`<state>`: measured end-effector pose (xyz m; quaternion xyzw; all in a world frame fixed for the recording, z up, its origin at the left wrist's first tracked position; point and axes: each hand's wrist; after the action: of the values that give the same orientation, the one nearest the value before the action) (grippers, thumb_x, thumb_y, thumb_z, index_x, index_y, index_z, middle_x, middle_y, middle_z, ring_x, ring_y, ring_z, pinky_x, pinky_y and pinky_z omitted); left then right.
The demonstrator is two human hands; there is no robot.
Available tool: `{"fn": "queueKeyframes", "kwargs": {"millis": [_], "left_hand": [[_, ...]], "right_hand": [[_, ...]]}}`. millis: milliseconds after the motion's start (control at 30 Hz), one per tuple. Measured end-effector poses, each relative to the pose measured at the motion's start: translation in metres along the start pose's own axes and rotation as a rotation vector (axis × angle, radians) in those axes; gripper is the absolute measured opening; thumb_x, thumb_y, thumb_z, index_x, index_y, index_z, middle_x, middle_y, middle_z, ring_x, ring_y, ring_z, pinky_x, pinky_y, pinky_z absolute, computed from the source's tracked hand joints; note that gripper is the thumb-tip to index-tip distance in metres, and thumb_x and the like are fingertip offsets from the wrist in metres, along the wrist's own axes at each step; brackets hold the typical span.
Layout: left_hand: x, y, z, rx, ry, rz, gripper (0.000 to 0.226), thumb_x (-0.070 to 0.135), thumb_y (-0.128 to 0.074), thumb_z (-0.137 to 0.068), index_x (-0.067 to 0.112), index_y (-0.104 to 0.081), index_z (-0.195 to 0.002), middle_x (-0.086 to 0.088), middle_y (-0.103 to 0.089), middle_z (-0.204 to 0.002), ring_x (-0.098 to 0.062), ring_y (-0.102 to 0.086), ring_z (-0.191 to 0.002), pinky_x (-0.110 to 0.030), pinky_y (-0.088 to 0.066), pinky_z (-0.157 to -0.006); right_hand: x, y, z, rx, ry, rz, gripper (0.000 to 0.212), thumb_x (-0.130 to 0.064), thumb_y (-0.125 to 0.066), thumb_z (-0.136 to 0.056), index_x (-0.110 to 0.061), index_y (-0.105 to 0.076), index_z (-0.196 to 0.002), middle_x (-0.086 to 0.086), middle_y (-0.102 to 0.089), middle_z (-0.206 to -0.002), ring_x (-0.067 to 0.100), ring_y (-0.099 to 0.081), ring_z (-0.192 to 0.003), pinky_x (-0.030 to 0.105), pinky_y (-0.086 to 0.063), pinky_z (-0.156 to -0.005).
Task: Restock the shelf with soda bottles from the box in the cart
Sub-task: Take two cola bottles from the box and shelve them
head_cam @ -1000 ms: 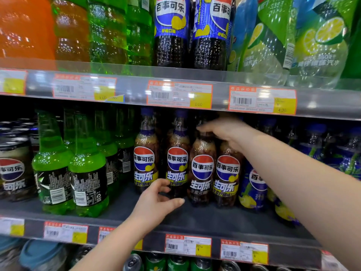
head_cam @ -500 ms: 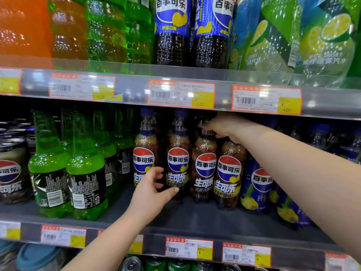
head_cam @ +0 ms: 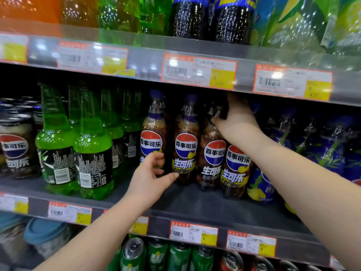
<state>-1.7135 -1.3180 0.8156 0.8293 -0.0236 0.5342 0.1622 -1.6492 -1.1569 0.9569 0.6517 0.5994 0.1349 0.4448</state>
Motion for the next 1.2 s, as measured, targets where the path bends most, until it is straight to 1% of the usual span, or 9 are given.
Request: {"fn": "queueKeyframes", "kwargs": {"millis": [100, 200, 300, 367, 533, 633, 933, 1100, 1200], "left_hand": [[0.003, 0.006, -0.003, 0.114, -0.069, -0.066, 0.059, 0.014, -0.078, -0.070, 0.016, -0.051, -0.122, -0.006, -0.055, -0.118, -0.021, -0.058, -0.102, -0.034, -0.047, -0.092], [0.007, 0.008, -0.008, 0.250, -0.136, -0.178, 0.065, 0.015, -0.078, -0.069, 0.010, -0.048, -0.126, -0.004, -0.048, -0.115, -0.025, -0.051, -0.112, -0.036, -0.041, -0.099], [0.008, 0.009, -0.014, 0.315, -0.121, -0.273, 0.074, 0.022, -0.078, -0.067, 0.009, -0.044, -0.130, -0.013, -0.046, -0.126, -0.028, -0.040, -0.122, -0.035, -0.032, -0.103], [0.006, 0.011, -0.018, 0.336, -0.079, -0.305, 0.080, 0.026, -0.079, -0.064, 0.010, -0.041, -0.132, -0.015, -0.043, -0.130, -0.031, -0.037, -0.125, -0.036, -0.029, -0.104], [-0.004, 0.012, -0.033, 0.199, 0.010, -0.239, 0.105, 0.027, -0.084, -0.060, 0.014, -0.022, -0.144, -0.018, -0.038, -0.138, -0.032, -0.035, -0.130, -0.041, -0.030, -0.109], [-0.010, 0.011, -0.038, 0.115, 0.034, -0.193, 0.107, 0.019, -0.082, -0.064, 0.020, -0.014, -0.146, -0.014, -0.041, -0.137, -0.029, -0.043, -0.126, -0.040, -0.037, -0.106], [-0.020, 0.017, -0.043, 0.102, -0.030, -0.205, 0.102, 0.014, -0.078, -0.069, 0.026, -0.013, -0.146, -0.012, -0.041, -0.139, -0.030, -0.049, -0.122, -0.047, -0.042, -0.101], [-0.023, 0.017, -0.041, 0.100, -0.052, -0.212, 0.101, 0.015, -0.078, -0.070, 0.027, -0.013, -0.147, -0.011, -0.040, -0.139, -0.028, -0.048, -0.123, -0.043, -0.042, -0.102], [-0.024, 0.017, -0.041, 0.094, -0.056, -0.201, 0.101, 0.016, -0.077, -0.070, 0.028, -0.012, -0.147, -0.011, -0.039, -0.140, -0.028, -0.048, -0.123, -0.041, -0.042, -0.102]], "right_hand": [[-0.011, -0.002, 0.018, 0.142, 0.239, -0.007, 0.051, -0.020, -0.053, -0.090, -0.021, -0.039, -0.139, 0.011, -0.039, -0.143, 0.029, -0.038, -0.129, 0.032, -0.034, -0.102], [-0.029, -0.015, 0.019, 0.097, 0.366, -0.023, 0.047, -0.020, -0.052, -0.090, -0.022, -0.044, -0.136, 0.004, -0.039, -0.144, 0.023, -0.039, -0.129, 0.029, -0.033, -0.103], [-0.044, -0.034, 0.006, -0.033, 0.219, -0.046, 0.068, -0.026, -0.060, -0.087, -0.024, -0.025, -0.145, 0.008, -0.022, -0.151, 0.028, -0.035, -0.134, 0.032, -0.034, -0.105], [-0.051, -0.043, -0.003, -0.036, 0.114, -0.101, 0.075, -0.026, -0.062, -0.085, -0.022, -0.019, -0.146, 0.011, -0.019, -0.151, 0.029, -0.035, -0.134, 0.031, -0.035, -0.105], [-0.051, -0.056, -0.023, 0.007, -0.077, -0.258, 0.068, -0.026, -0.062, -0.085, -0.015, -0.026, -0.142, 0.014, -0.043, -0.140, 0.031, -0.047, -0.124, 0.033, -0.041, -0.098], [-0.052, -0.056, -0.025, 0.009, -0.073, -0.304, 0.059, -0.021, -0.058, -0.087, -0.017, -0.031, -0.139, 0.013, -0.056, -0.129, 0.032, -0.054, -0.116, 0.033, -0.044, -0.092], [-0.054, -0.050, -0.022, -0.012, -0.010, -0.348, 0.058, -0.022, -0.058, -0.087, -0.026, -0.035, -0.139, 0.004, -0.053, -0.133, 0.026, -0.054, -0.116, 0.027, -0.042, -0.090], [-0.048, -0.053, -0.022, 0.016, -0.037, -0.380, 0.058, -0.022, -0.058, -0.088, -0.027, -0.033, -0.140, 0.005, -0.054, -0.132, 0.026, -0.054, -0.115, 0.023, -0.039, -0.084], [-0.044, -0.052, -0.022, 0.033, -0.041, -0.363, 0.059, -0.022, -0.059, -0.087, -0.027, -0.033, -0.140, 0.006, -0.054, -0.132, 0.027, -0.054, -0.117, 0.027, -0.042, -0.089]]}}
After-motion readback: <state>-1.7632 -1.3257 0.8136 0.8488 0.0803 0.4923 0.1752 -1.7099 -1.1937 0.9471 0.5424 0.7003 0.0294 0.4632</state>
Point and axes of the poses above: each hand's wrist, its own z-axis away from the middle knuckle, its own y-axis out of the back of the hand, x = y × z
